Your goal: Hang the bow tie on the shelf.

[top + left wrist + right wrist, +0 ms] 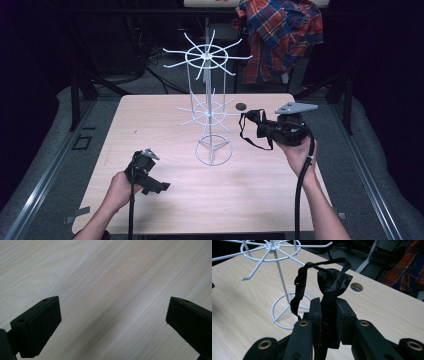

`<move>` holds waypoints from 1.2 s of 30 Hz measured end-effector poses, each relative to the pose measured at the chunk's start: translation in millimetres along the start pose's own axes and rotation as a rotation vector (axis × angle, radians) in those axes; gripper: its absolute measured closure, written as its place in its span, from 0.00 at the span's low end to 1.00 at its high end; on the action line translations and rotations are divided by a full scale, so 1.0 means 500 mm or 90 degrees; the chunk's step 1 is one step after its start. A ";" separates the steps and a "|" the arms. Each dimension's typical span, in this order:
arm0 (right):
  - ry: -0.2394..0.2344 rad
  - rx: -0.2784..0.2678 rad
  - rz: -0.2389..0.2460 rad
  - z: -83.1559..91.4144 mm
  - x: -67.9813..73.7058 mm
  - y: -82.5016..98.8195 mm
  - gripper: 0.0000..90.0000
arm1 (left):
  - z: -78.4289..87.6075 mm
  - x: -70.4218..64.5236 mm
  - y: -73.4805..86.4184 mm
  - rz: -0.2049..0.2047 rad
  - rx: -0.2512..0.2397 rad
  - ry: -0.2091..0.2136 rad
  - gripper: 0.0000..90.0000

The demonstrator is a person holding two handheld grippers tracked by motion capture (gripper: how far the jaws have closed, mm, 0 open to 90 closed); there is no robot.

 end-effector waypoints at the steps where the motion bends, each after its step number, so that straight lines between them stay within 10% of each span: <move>1: -0.001 0.001 -0.001 0.000 0.000 0.000 0.85 | 0.000 0.000 0.000 0.000 0.001 0.000 0.00; 36: -0.058 0.037 -0.006 -0.099 0.017 -0.034 0.85 | 0.001 0.001 0.001 0.002 -0.003 0.001 0.00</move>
Point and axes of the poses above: each handheld gripper's, and its own axes: z roughly backward along the jaws, y roughly out of its underside, x roughly to its left, the point moved 1 cm from there along -z, roughly forward along the jaws, and after that the axes turned 7 degrees about y, right-handed, at the moved point
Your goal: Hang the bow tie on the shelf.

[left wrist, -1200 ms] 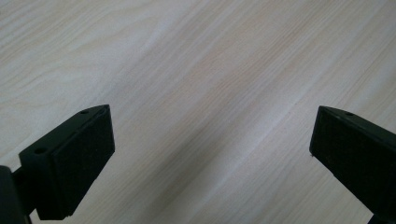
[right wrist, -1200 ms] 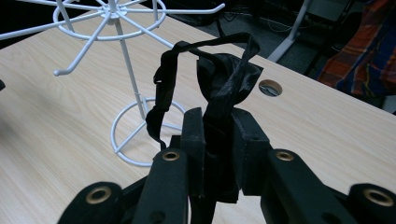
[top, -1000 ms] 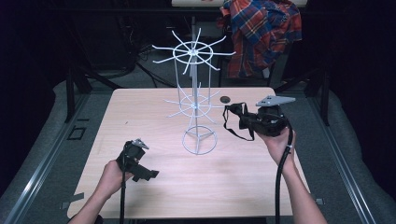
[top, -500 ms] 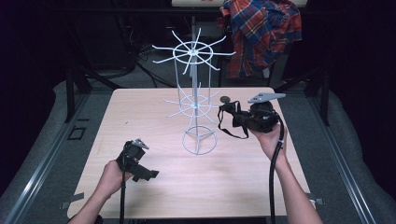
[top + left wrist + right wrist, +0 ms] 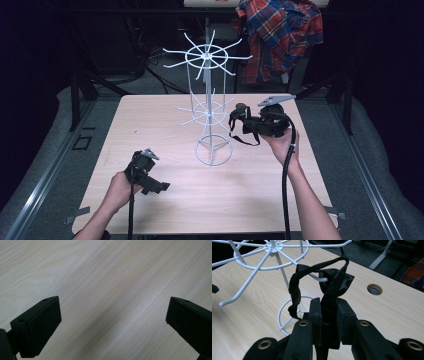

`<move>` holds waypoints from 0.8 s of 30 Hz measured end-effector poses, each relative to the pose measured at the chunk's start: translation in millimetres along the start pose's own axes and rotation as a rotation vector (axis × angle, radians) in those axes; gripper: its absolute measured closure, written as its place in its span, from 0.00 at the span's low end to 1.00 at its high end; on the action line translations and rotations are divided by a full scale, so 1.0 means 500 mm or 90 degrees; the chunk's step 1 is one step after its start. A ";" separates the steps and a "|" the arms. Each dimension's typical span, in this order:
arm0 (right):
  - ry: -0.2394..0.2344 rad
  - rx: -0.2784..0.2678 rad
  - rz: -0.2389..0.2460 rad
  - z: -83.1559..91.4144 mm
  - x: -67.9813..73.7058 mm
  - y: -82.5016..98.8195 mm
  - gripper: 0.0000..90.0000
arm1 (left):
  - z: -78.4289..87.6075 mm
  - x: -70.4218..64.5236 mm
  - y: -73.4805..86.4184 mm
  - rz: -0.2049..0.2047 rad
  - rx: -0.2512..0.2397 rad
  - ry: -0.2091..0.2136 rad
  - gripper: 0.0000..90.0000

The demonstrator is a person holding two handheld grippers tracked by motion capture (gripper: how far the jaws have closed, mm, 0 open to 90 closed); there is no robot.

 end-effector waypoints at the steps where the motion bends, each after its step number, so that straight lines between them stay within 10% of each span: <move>1: -0.002 0.002 0.000 -0.003 -0.001 -0.001 0.85 | 0.000 0.000 0.000 0.000 0.001 0.001 0.00; 24: -0.024 0.045 0.029 -0.067 0.047 0.012 0.85 | 0.001 0.000 0.000 -0.001 0.001 0.002 0.00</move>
Point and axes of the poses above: each handheld gripper's, and its own axes: z roughly backward along the jaws, y roughly out of its underside, x roughly to its left, the point moved 1 cm from there along -z, roughly forward along the jaws, and after that the axes turned 7 degrees about y, right-handed, at the moved point
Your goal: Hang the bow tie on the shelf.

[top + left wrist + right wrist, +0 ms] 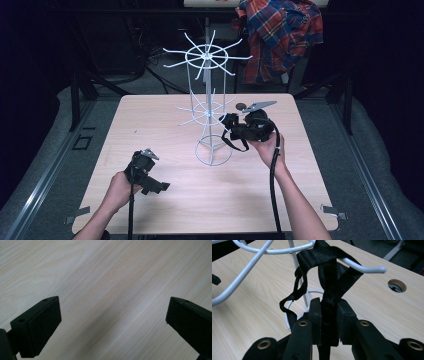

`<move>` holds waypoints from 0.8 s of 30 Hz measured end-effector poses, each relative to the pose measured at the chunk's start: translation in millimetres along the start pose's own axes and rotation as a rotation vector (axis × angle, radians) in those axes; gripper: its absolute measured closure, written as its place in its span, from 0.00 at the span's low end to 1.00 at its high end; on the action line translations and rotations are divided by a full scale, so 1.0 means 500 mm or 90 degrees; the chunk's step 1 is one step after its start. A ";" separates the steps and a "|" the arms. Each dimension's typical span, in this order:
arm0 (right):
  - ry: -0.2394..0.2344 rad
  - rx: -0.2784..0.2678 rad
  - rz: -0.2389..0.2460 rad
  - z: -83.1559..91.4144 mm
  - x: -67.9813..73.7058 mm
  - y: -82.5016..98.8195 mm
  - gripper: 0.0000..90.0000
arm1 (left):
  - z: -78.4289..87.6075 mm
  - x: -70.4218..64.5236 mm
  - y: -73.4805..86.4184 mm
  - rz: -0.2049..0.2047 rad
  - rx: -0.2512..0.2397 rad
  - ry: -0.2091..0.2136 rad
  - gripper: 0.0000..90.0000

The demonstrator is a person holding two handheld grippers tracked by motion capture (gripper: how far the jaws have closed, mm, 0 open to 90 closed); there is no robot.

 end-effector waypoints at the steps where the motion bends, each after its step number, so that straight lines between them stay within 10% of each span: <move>1: -0.010 -0.011 -0.007 -0.005 0.004 0.001 0.85 | 0.000 0.000 0.000 0.000 0.000 0.000 0.00; 24: -0.019 -0.015 -0.016 0.014 0.001 0.013 0.66 | 0.000 -0.001 0.000 0.001 0.000 -0.001 0.00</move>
Point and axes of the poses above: each handheld gripper's, and its own axes: z roughly backward along the jaws, y roughly out of its underside, x roughly to its left, the point moved 1 cm from there along -z, roughly forward along the jaws, and after that the axes turned 7 degrees about y, right-handed, at the moved point
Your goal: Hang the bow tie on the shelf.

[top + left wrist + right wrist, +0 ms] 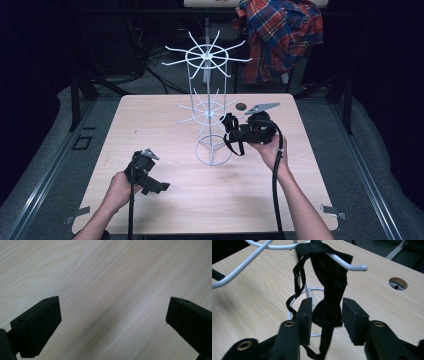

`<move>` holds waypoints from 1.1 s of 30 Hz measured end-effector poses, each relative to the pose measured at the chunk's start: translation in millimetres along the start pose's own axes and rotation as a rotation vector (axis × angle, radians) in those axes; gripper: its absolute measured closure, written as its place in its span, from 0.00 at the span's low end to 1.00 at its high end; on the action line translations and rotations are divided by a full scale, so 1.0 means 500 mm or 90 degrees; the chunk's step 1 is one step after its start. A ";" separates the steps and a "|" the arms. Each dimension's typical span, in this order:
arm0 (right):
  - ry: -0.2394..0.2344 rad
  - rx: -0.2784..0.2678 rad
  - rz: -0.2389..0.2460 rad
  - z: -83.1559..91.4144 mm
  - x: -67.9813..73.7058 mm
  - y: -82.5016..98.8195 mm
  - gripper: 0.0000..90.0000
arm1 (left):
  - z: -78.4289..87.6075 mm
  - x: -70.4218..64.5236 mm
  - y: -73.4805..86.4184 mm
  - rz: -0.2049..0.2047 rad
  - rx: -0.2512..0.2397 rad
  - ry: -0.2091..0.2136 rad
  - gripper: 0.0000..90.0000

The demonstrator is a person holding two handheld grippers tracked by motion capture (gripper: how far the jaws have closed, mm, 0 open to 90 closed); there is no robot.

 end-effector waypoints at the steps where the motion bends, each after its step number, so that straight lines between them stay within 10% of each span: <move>1: -0.002 -0.001 -0.002 0.003 -0.001 0.000 0.65 | 0.000 0.000 0.000 0.000 0.000 0.000 0.00; 33: 0.029 0.076 0.053 0.141 0.020 0.093 0.18 | 0.001 0.000 -0.001 0.000 0.000 -0.002 0.00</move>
Point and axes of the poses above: each handheld gripper's, and its own axes: z roughly backward along the jaws, y roughly out of its underside, x roughly to its left, the point moved 1 cm from there along -z, roughly forward along the jaws, and after that the axes turned 7 degrees about y, right-handed, at the moved point
